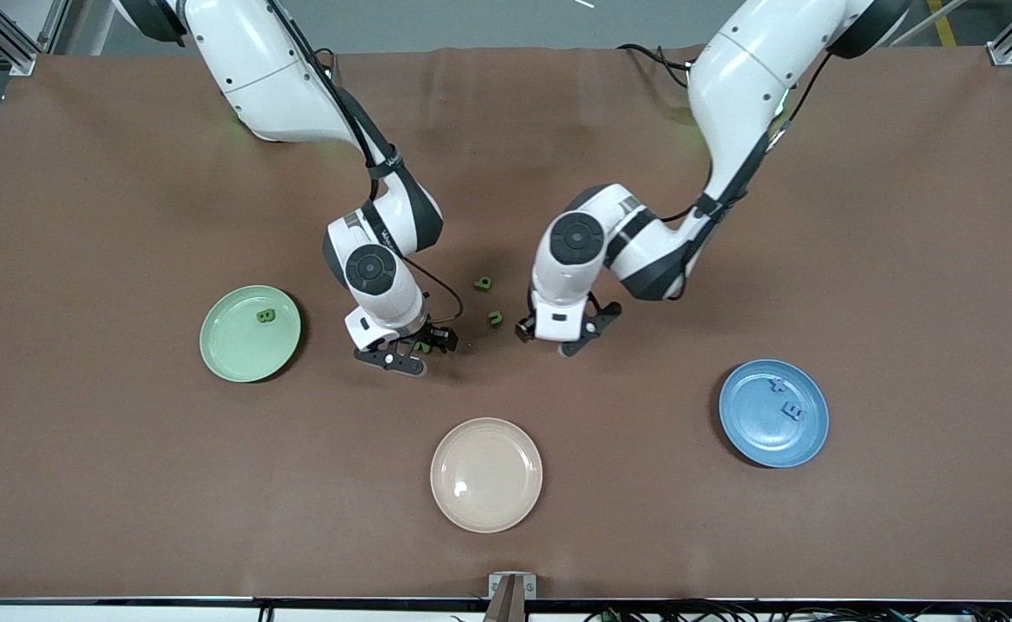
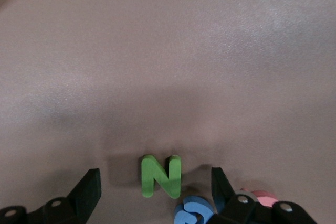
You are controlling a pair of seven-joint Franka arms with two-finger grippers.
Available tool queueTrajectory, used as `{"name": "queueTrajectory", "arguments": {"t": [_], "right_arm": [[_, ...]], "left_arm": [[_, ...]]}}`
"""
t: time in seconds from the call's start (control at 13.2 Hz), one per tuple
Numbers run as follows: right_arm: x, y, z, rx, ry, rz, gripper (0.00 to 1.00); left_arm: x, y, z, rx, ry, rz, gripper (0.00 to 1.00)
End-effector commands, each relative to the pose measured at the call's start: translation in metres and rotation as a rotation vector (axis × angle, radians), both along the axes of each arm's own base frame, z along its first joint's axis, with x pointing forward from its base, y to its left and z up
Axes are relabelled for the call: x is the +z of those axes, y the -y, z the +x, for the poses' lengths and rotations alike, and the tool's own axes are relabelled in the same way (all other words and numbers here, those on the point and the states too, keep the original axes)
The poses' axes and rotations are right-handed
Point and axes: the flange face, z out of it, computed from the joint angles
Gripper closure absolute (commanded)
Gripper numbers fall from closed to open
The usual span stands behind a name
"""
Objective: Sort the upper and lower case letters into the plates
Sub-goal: 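Grasp the green N with the right gripper while the left gripper grasps green n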
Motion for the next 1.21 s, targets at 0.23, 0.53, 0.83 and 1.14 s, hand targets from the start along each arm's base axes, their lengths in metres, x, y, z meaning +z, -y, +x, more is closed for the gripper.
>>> {"name": "queueTrajectory", "arguments": {"t": [0.23, 0.53, 0.83, 1.14], "right_arm": [[-0.005, -0.003, 0.001, -0.003, 0.017, -0.002, 0.40], [-0.005, 0.000, 0.002, -0.009, 0.011, -0.005, 0.85], [0.012, 0.021, 0.013, -0.024, -0.024, -0.022, 1.00], [0.083, 0.103, 0.042, 0.038, -0.098, -0.030, 1.00]], "left_arm": [[-0.027, 0.046, -0.016, 0.018, 0.004, -0.045, 0.38], [-0.031, 0.053, -0.016, 0.028, 0.003, -0.050, 0.43], [-0.041, 0.062, -0.017, 0.025, 0.021, -0.055, 0.46], [-0.049, 0.064, -0.020, 0.032, 0.025, -0.039, 0.50]]}}
